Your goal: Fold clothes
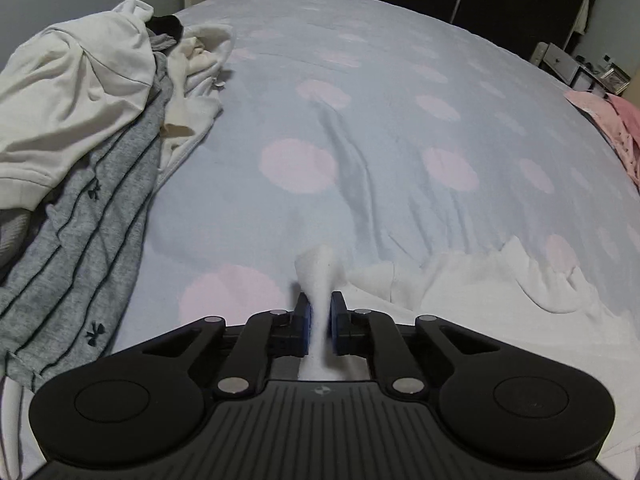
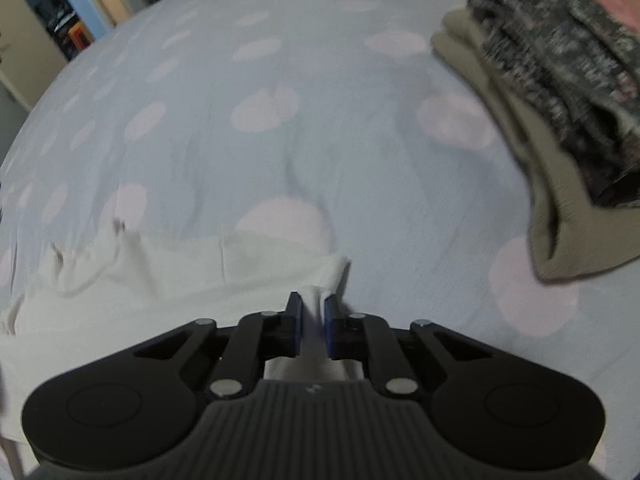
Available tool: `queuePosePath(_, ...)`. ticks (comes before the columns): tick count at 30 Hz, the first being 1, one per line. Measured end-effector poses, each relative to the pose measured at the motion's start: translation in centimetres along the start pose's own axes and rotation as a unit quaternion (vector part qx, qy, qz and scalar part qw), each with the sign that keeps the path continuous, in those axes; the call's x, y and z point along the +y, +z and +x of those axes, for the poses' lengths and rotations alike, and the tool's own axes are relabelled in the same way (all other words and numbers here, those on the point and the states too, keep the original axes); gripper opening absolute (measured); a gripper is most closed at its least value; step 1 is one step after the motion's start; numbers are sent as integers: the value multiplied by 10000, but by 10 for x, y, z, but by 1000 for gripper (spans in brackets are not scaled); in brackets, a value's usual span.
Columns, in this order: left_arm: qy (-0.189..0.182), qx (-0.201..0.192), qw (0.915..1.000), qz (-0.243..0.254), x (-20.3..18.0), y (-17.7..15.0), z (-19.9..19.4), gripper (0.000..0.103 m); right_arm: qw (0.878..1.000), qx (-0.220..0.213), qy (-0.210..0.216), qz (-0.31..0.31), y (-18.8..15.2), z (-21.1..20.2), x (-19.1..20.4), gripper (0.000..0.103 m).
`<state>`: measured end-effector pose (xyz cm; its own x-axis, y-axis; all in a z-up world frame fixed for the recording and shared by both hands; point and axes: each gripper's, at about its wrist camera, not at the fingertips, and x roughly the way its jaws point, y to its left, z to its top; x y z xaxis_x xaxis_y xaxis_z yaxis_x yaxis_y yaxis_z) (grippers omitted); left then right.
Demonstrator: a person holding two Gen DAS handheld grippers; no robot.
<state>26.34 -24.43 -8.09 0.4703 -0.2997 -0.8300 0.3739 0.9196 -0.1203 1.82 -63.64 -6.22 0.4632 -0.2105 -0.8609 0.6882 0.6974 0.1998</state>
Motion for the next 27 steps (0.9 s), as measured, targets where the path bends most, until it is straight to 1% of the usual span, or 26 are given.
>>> queuePosePath(2, 186, 204, 9995, 179, -2, -3, 10, 8, 9998, -119, -127, 1, 3, -4, -2, 8)
queuePosePath(4, 234, 254, 9990, 271, -6, -6, 15, 9, 10000, 30, 8, 48, 2, 3, -8, 9)
queuePosePath(5, 245, 258, 9989, 319, -8, -6, 14, 12, 9999, 127, 64, 92, 1, 7, -11, 9)
queuePosePath(6, 216, 268, 9988, 337, -8, -5, 12, 18, 9997, 175, 86, 117, 1, 8, -12, 10)
queuePosePath(7, 188, 277, 9988, 353, -9, -4, 10, 20, 9996, 208, 157, 115, 2, 7, -13, 17)
queuePosePath(8, 179, 253, 9990, 322, -6, -3, 6, 25, 9994, 233, 221, 109, 2, 6, -14, 26)
queuePosePath(11, 206, 136, 9990, 384, -3, -4, -9, 34, 9997, 125, 220, -67, 3, -9, -15, 28)
queuePosePath(14, 192, 47, 9976, 661, -3, -10, -26, 36, 9981, 146, 518, -285, -2, -25, -16, 33)
queuePosePath(17, 210, -41, 9947, 1008, -5, -21, -44, 35, 9943, 201, 696, -783, -14, -42, -7, 39)
queuePosePath(21, 207, -210, 9910, 1306, -1, -44, -72, 35, 9842, 211, 725, -1600, -44, -61, 2, 42)
queuePosePath(23, 218, -319, 9878, 1509, 0, -57, -84, 35, 9781, 126, 656, -1972, -61, -73, 4, 44)
queuePosePath(24, 275, -368, 9850, 1664, 1, -66, -92, 35, 9745, 90, 646, -2145, -71, -79, 4, 46)
queuePosePath(26, 323, -342, 9787, 1998, 1, -82, -101, 35, 9682, 38, 659, -2411, -90, -90, 4, 57)
queuePosePath(27, 323, -280, 9746, 2197, 1, -91, -106, 35, 9662, 75, 694, -2482, -100, -95, 2, 58)
